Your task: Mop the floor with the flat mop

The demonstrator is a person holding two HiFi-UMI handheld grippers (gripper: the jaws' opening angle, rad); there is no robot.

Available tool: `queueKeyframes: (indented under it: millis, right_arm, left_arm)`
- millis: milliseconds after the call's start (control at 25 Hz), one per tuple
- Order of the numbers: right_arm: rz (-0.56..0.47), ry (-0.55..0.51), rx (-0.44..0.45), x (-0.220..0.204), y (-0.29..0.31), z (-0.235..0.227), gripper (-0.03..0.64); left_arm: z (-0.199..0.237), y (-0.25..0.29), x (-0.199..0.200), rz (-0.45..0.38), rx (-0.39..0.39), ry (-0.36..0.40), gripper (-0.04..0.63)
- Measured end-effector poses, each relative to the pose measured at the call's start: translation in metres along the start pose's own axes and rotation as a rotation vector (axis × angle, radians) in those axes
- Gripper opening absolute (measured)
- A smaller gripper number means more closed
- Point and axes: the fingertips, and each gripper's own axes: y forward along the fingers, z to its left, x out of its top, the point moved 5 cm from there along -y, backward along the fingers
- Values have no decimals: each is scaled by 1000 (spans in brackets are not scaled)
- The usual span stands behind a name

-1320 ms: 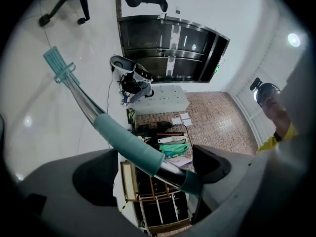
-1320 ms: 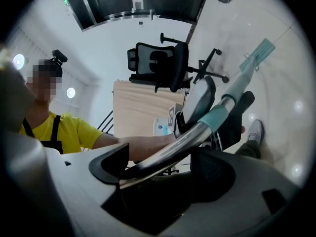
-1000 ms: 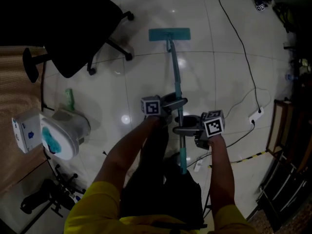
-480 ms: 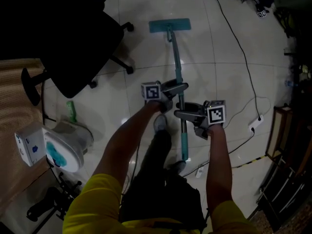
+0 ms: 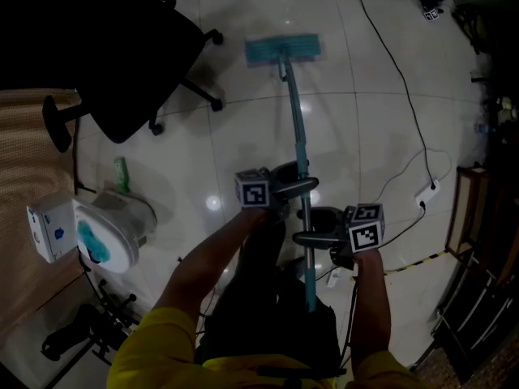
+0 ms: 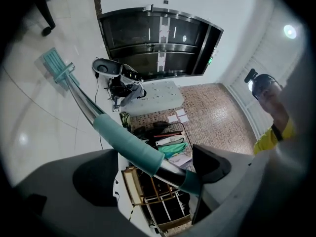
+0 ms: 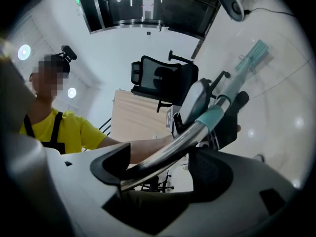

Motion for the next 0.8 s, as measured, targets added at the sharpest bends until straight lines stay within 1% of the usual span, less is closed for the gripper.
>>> queueKeyframes:
  millis: [120,240,360,440,560,640,720,800]
  right_arm:
    - [17,9,13,-58,-12,30,379]
    - [26,32,18,-118,-22,52,380]
    - [22,67,25,-166,-30,63,380]
    - [29,87,7,-190,-34,63,380]
    - [42,126,-10,-214,-36,50,380]
    - [40,151,5,-222,-35,36,380]
    - [44,159,22,-222,-30,24,380]
    - [67,147,-6,-213,-24,13,380]
  left_arm:
    - [-33,-12,-59,-20,13,-20,460]
    - [-55,-23,-122,-25,21,-42,460]
    - [-67,-32,-174,-35,34,-72,460]
    - [-69,-36,-199,-36,45,-88,460]
    - [-56,-41,-227,-45,56,-118,460]
    - [-42,-44,-237,-55,73,-139,460]
    - [-28,-48,-238,-60,86,-160,460]
    - [-17,-49,-228,-63,79,-149,460]
